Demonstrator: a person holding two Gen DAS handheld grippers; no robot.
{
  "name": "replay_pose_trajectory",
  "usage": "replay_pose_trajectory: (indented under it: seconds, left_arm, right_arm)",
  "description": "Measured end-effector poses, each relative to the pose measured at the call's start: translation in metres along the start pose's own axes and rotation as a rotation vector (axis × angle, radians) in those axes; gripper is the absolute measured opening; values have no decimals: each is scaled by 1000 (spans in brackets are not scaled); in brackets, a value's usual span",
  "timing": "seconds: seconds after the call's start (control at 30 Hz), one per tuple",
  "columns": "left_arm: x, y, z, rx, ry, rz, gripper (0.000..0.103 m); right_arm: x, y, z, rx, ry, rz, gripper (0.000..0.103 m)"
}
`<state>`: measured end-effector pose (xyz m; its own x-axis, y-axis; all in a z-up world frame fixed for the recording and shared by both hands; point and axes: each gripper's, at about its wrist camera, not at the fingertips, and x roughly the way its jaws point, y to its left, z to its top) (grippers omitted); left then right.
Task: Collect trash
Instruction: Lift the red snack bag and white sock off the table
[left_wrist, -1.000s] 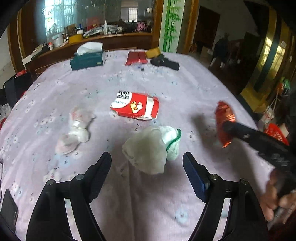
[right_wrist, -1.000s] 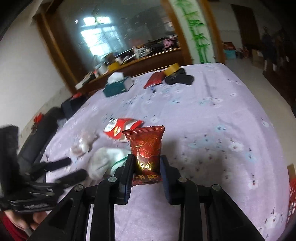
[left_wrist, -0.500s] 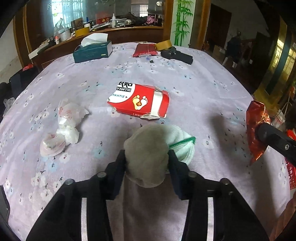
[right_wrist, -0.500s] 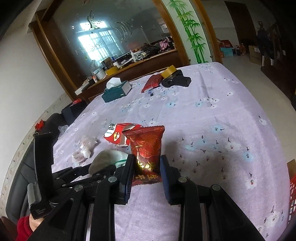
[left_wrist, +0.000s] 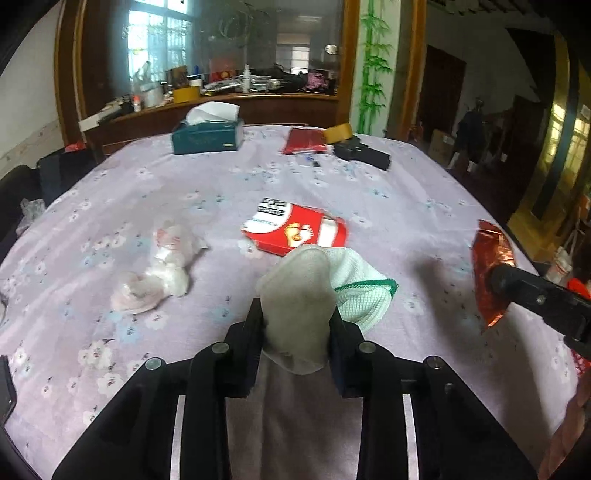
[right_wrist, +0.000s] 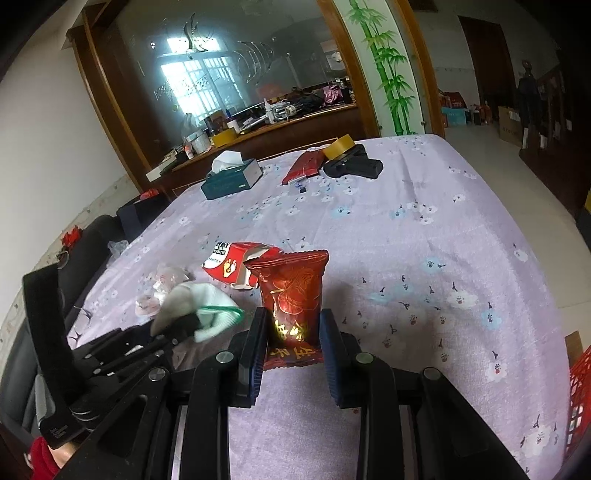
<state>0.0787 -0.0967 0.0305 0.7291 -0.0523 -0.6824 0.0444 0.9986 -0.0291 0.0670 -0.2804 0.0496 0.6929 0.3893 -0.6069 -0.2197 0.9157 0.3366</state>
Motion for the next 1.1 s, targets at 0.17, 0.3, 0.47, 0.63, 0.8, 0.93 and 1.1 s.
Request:
replay_pose_trajectory:
  seconds: [0.17, 0.3, 0.47, 0.63, 0.8, 0.93, 1.1]
  left_arm:
    - [-2, 7, 1, -20, -22, -3, 29]
    - [-6, 4, 0, 0, -47, 15, 29]
    - [-7, 0, 0, 20, -53, 27, 29]
    - [-11, -3, -1, 38, -81, 63, 29]
    - [-14, -8, -1, 59, -91, 64, 30]
    - [-16, -10, -1, 69, -103, 65, 30]
    - [-20, -12, -1, 82, -127, 85, 30]
  right_arm:
    - [-1, 7, -1, -36, -5, -23, 30]
    - [0, 11, -3, -65, -6, -40, 30]
    - [4, 16, -6, -97, 2, -61, 30]
    - [5, 16, -6, -99, 4, -66, 30]
    - [5, 17, -7, -100, 2, -70, 30]
    - [5, 17, -6, -98, -2, -74, 30]
    - [5, 17, -7, -99, -2, -76, 30]
